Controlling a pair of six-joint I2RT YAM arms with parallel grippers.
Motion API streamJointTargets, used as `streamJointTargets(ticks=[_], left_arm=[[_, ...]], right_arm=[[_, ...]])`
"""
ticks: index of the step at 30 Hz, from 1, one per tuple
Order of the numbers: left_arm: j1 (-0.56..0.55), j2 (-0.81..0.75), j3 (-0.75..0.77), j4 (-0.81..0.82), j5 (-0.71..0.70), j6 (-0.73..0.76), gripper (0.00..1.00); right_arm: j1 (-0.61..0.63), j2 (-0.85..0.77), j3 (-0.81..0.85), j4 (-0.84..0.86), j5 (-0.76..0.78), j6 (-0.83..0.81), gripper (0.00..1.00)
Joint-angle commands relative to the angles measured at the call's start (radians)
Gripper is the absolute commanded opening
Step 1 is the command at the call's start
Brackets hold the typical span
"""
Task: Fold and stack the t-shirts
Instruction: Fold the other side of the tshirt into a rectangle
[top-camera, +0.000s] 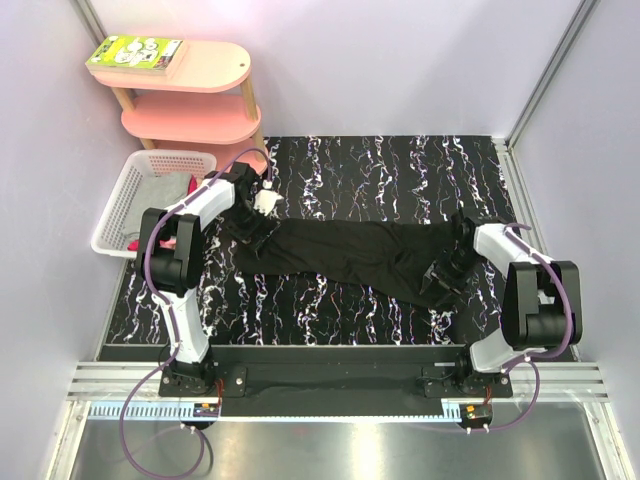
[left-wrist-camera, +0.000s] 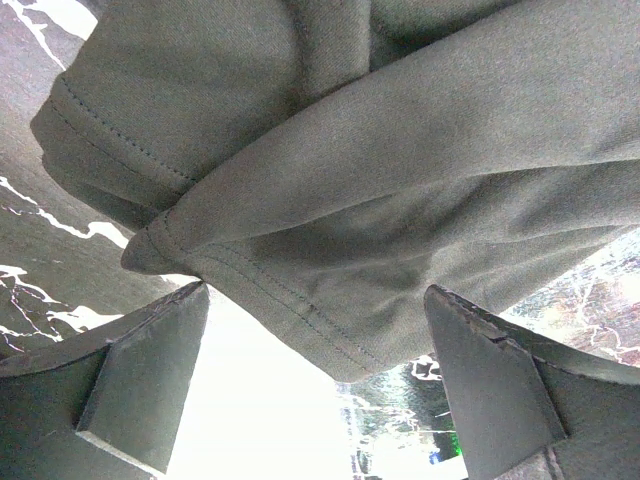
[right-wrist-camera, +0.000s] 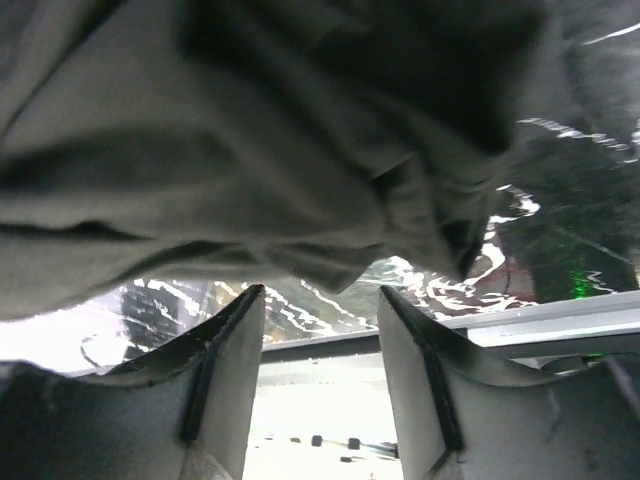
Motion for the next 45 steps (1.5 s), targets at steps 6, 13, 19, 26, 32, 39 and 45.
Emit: streamJointTargets(ticks=[6, 13, 19, 26, 32, 39, 45], left_arm=[[0.006, -0.055, 0.006, 0.0, 0.016, 0.016, 0.95], [0.008, -0.05, 0.019, -0.005, 0.01, 0.019, 0.95], [0.008, -0.047, 0.023, -0.005, 0.007, 0.02, 0.95], [0.008, -0.036, 0.031, -0.007, 0.008, 0.017, 0.95], [0.008, -0.032, 0.037, -0.007, 0.008, 0.019, 0.95], [0.008, -0.027, 0.038, -0.005, 0.013, 0.014, 0.95], [0.008, -0.032, 0.035, -0.007, 0.013, 0.014, 0.95]], right_arm=[[-0.076, 0.015, 0.056, 0.009, 0.128, 0.029, 0.57], [-0.087, 0.064, 0.061, 0.045, 0.108, 0.024, 0.5], [-0.087, 0.078, 0.024, 0.062, 0.102, 0.025, 0.42], [-0.087, 0.046, 0.034, 0.046, 0.065, 0.028, 0.41], [-0.087, 0.012, 0.047, 0.006, -0.004, 0.025, 0.49], [-0.087, -0.013, 0.051, -0.021, -0.032, 0.023, 0.56], [-0.087, -0.007, 0.035, -0.021, -0.018, 0.024, 0.54]])
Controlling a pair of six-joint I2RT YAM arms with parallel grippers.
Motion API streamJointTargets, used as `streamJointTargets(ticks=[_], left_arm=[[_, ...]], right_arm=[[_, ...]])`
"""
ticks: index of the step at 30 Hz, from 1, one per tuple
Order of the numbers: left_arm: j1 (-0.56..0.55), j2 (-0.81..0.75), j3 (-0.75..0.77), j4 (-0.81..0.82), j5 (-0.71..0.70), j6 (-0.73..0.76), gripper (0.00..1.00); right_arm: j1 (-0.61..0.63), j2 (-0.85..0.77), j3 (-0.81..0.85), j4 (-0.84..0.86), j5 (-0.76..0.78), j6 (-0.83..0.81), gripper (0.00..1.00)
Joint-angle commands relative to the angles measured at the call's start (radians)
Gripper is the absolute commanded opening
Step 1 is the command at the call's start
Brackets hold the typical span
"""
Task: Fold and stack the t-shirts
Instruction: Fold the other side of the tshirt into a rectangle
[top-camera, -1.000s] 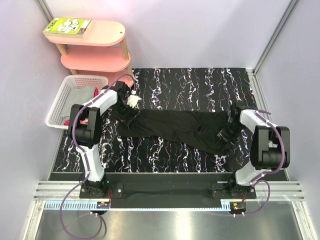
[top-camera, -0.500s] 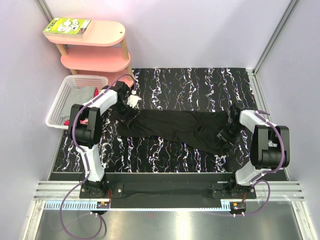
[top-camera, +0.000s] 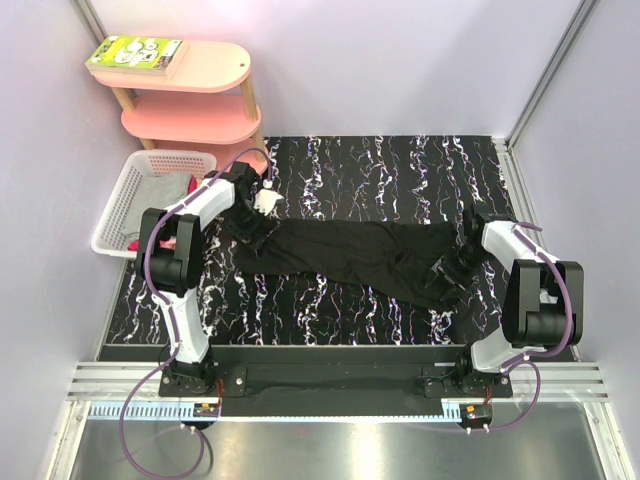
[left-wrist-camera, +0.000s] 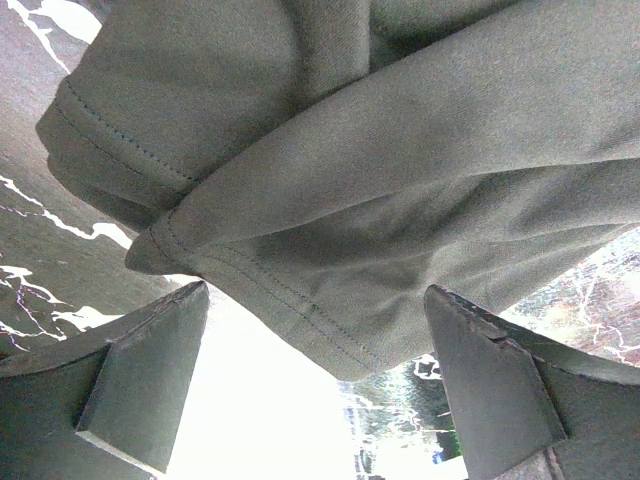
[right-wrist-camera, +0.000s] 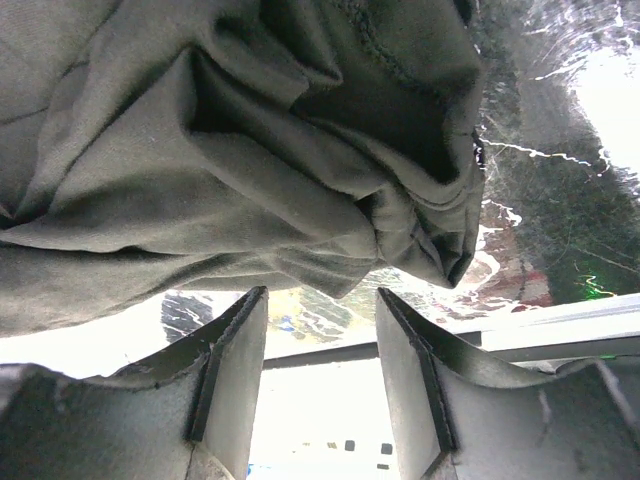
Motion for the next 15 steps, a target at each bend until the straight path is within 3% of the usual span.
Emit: streamJointTargets(ticks=[1, 11, 15], left_arm=[[0.008, -0.031, 0.031, -0.004, 0.013, 0.006, 0.95], [0.008, -0.036, 0.034, -0.005, 0.004, 0.01, 0.95], [0.008, -0.042, 0.037, -0.01, 0.003, 0.01, 0.95]], right_arm=[[-0.004, -0.017, 0.004, -0.021, -0.005, 0.005, 0.54], [-0.004, 0.023, -0.052, 0.03, 0.056, 0.002, 0.52], [-0.004, 0.033, -0.046, 0.045, 0.064, 0.005, 0.45]])
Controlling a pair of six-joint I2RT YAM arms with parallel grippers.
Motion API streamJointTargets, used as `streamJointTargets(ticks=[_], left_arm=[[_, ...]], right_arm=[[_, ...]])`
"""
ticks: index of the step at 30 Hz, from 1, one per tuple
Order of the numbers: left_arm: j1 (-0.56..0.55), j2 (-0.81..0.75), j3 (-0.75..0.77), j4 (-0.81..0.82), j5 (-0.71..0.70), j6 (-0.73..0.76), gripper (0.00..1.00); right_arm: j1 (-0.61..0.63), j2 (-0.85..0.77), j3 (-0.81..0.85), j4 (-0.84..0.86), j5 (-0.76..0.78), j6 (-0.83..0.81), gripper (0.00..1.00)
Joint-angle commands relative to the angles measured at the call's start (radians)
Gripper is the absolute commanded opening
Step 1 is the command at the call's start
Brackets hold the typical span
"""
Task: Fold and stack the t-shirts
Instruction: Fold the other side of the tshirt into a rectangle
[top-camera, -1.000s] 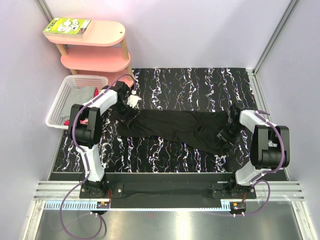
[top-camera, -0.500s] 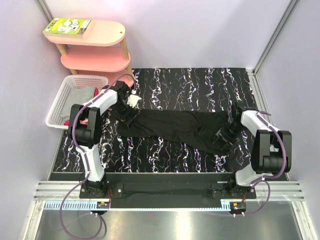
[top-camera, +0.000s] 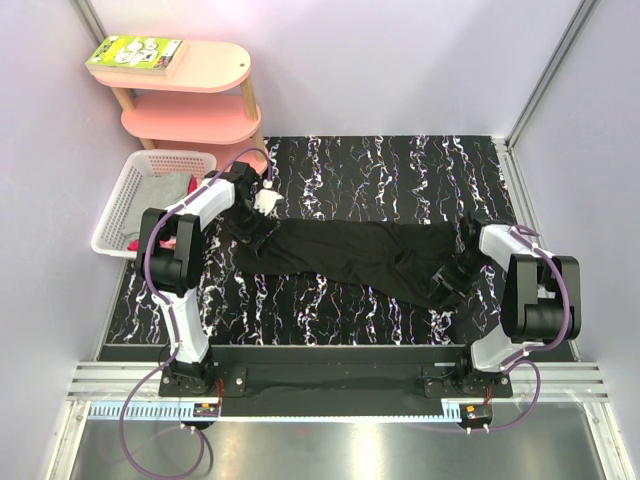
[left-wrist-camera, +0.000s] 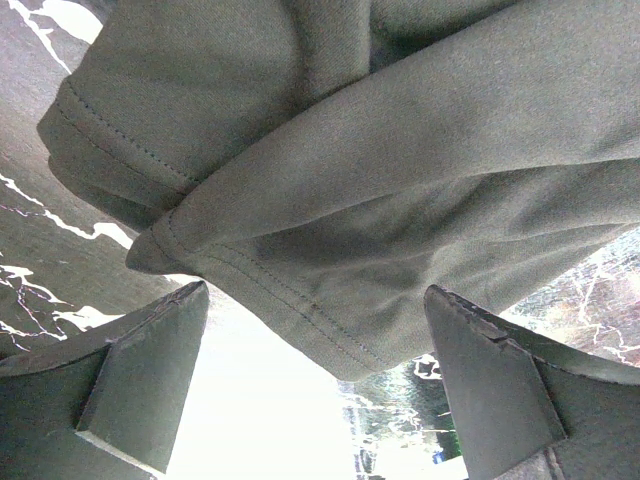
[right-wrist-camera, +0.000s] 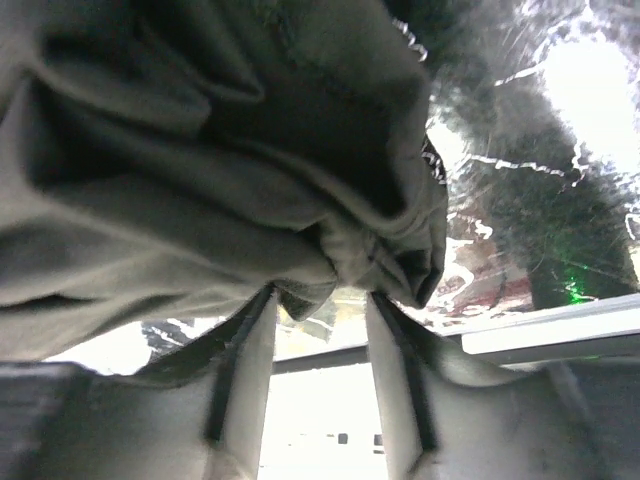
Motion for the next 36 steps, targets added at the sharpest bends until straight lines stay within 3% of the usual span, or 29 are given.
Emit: streamJointTargets(ticks=[1, 3, 7, 10, 17, 26, 27, 28, 30, 31, 33, 34, 36], left_arm=[[0.008, -0.042, 0.035, -0.009, 0.001, 0.01, 0.95], [0.009, -0.043, 0.032, -0.008, 0.0, 0.011, 0.95], [0.009, -0.043, 0.026, -0.008, 0.004, 0.01, 0.95], [0.009, -0.04, 0.021, -0.008, 0.009, 0.008, 0.95], [0.011, -0.04, 0.017, -0.009, 0.011, 0.008, 0.95], [0.011, -0.057, 0.009, -0.011, 0.0, 0.013, 0.95], [0.011, -0.059, 0.007, -0.011, -0.002, 0.013, 0.95], [0.011, -0.063, 0.003, -0.011, -0.005, 0.013, 0.95], [0.011, -0.063, 0.0, -0.011, -0.008, 0.013, 0.95], [0.011, -0.066, 0.0, -0.012, -0.009, 0.014, 0.95], [0.011, -0.068, 0.0, -0.014, -0.015, 0.017, 0.95], [0.011, -0.068, 0.003, -0.015, -0.019, 0.02, 0.95], [0.011, -0.07, 0.009, -0.022, -0.025, 0.023, 0.95]], right_arm=[[-0.004, 0.006, 0.006, 0.03, 0.034, 0.005, 0.42], [-0.004, 0.008, 0.021, 0.033, 0.036, 0.005, 0.35], [-0.004, -0.008, 0.063, 0.021, 0.025, 0.005, 0.12], [-0.004, -0.029, 0.124, -0.028, 0.045, -0.005, 0.01], [-0.017, 0.001, 0.39, -0.073, 0.062, -0.028, 0.0], [-0.032, 0.294, 0.668, -0.044, 0.089, -0.024, 0.0], [-0.032, 0.34, 0.687, -0.044, 0.089, -0.025, 0.04], [-0.032, 0.363, 0.704, -0.045, 0.086, -0.027, 0.29], [-0.032, 0.408, 0.728, -0.045, 0.079, -0.031, 0.5], [-0.032, 0.419, 0.747, -0.048, 0.086, -0.034, 0.65], [-0.037, 0.434, 0.773, -0.061, 0.109, -0.048, 0.78], [-0.041, 0.437, 0.815, -0.07, 0.115, -0.053, 0.91], [-0.05, 0.428, 0.869, -0.096, 0.137, -0.067, 0.98]])
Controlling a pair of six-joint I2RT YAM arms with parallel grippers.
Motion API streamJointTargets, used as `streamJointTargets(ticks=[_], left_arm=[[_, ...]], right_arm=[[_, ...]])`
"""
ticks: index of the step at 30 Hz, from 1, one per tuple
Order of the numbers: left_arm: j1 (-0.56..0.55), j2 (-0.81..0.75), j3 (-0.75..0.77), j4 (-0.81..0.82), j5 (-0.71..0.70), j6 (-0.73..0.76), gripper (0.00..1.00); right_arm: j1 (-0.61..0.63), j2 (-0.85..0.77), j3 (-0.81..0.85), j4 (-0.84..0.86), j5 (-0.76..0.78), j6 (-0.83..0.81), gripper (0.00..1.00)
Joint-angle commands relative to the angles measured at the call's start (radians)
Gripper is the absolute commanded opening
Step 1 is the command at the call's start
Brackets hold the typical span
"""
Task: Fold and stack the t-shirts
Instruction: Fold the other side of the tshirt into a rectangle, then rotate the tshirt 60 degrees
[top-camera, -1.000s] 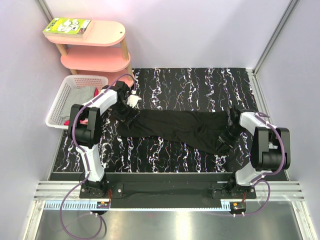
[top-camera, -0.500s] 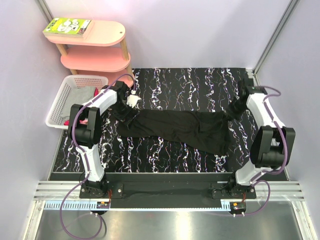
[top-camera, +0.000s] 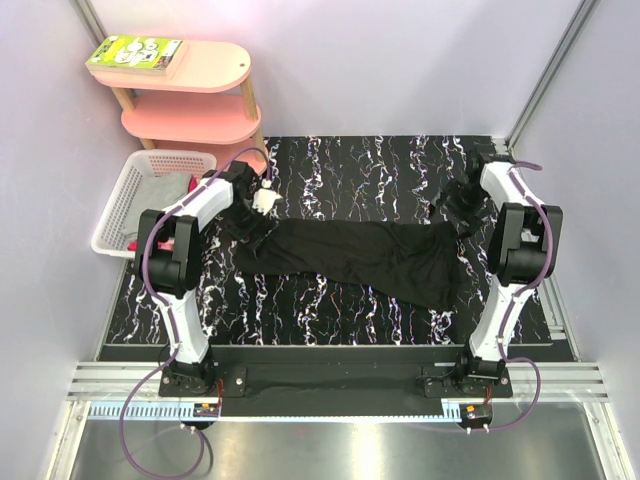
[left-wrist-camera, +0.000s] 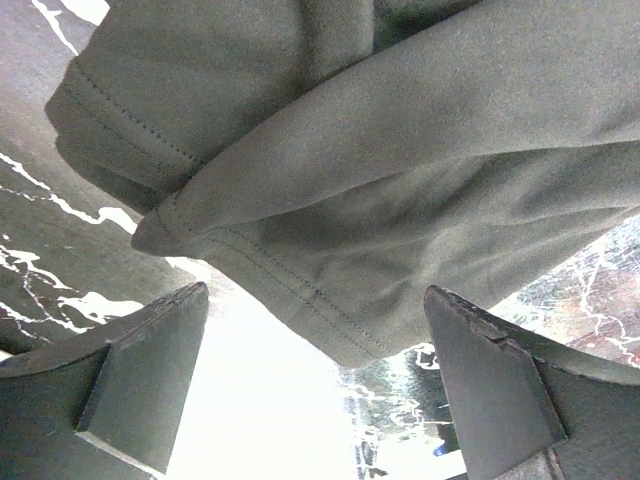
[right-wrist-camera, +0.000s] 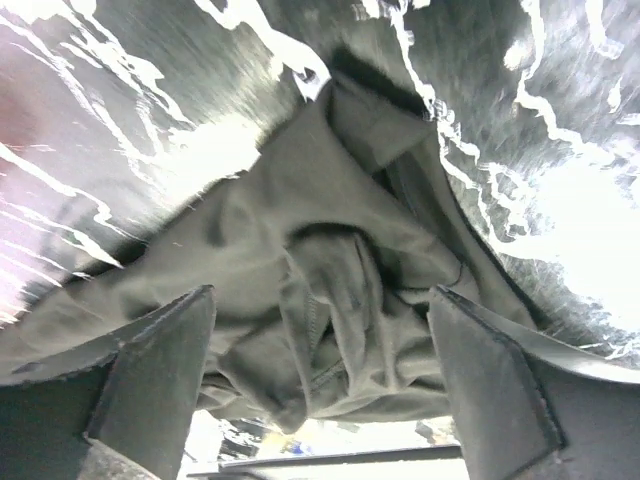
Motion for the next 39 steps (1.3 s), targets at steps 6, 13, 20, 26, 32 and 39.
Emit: streamJointTargets(ticks=[6, 13, 20, 26, 32, 39], left_arm=[[-0.002, -0.058, 0.05, -0.02, 0.003, 0.004, 0.95], [-0.083, 0.003, 0.16, -0.026, 0.006, -0.028, 0.95], [-0.192, 0.086, 0.281, -0.05, -0.015, -0.041, 0.95], [-0.203, 0.201, 0.349, -0.064, -0.029, -0.048, 0.95], [-0.198, 0.253, 0.32, -0.058, -0.089, -0.027, 0.95], [-0.198, 0.151, 0.156, -0.047, -0.078, -0.018, 0.95]], right_arm=[[-0.014, -0.236, 0.111, -0.066, -0.088, -0.022, 0.97], [0.037, -0.466, -0.405, 0.049, -0.242, 0.029, 0.89], [0.04, -0.35, -0.512, 0.15, -0.285, 0.009, 0.88], [0.04, -0.218, -0.417, 0.15, -0.233, -0.019, 0.88], [0.04, -0.157, -0.375, 0.133, -0.185, -0.031, 0.91], [0.037, -0.03, -0.202, 0.118, -0.165, -0.046, 0.93]])
